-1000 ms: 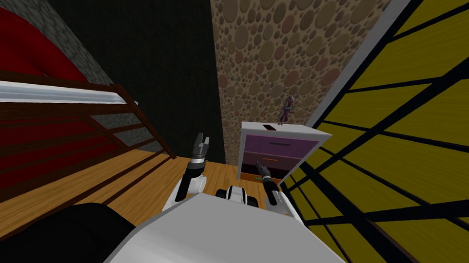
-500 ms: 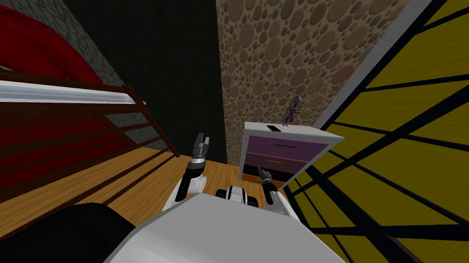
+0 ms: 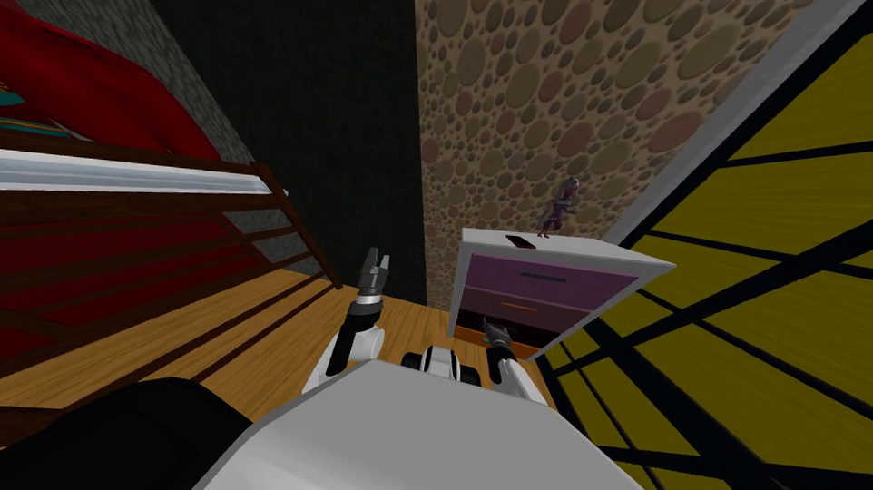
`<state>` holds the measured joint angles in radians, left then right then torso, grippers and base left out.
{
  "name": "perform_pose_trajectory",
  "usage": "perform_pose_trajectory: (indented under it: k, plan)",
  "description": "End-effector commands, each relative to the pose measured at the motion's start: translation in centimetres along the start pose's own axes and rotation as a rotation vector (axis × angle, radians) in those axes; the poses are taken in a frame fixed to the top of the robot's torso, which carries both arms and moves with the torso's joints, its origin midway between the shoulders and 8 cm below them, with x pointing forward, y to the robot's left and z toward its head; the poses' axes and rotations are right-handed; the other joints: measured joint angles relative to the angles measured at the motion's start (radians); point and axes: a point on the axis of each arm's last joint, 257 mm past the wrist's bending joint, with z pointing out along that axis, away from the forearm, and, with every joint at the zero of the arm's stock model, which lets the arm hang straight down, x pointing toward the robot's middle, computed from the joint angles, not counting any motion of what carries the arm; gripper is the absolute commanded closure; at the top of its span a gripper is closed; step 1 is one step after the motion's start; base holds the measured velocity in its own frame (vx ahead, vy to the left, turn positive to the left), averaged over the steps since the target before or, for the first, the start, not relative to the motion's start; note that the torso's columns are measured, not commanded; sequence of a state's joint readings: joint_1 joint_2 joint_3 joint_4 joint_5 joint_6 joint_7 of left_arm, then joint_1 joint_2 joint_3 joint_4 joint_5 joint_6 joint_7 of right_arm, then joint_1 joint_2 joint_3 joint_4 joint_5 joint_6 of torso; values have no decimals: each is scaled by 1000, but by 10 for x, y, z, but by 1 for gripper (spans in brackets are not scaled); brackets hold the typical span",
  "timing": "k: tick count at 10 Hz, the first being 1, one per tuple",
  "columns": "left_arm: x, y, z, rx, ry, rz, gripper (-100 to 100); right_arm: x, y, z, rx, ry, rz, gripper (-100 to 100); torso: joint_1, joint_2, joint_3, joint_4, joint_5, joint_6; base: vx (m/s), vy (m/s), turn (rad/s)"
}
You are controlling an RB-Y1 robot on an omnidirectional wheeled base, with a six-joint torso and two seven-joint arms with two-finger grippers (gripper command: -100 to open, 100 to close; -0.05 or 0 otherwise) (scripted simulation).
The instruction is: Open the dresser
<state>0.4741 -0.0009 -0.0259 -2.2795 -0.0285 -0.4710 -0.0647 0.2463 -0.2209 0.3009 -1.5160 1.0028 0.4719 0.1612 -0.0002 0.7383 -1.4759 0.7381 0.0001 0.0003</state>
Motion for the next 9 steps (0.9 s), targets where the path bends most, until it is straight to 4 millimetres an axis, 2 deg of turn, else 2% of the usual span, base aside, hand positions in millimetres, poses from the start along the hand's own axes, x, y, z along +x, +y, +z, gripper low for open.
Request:
perform_pose_trajectory:
  k: [1, 4, 5, 6, 9]
  plan:
    - [0, 0, 0, 0, 0, 0, 0, 13, -22, 5, 77, 16, -99, -100, -1, 0, 0, 0, 0, 0, 10, 19, 122]
    - [0, 0, 0, 0, 0, 0, 0, 29, -51, 6, 169, 37, -204, -100, 1, -1, 0, 0, 0, -1, 15, 16, 95]
    - [0, 0, 0, 0, 0, 0, 0, 29, -51, 6, 172, 37, -204, -100, 0, 0, 0, 0, 0, 0, 8, 9, -11]
    - [0, 0, 0, 0, 0, 0, 0, 35, -65, 7, 214, 41, -284, -100, 0, 0, 0, 0, 0, 0, 13, 18, 179]
    - [0, 0, 0, 0, 0, 0, 0, 37, -89, 4, 296, 38, -375, -100, 1, -1, 0, 0, 0, 0, 16, 18, 73]
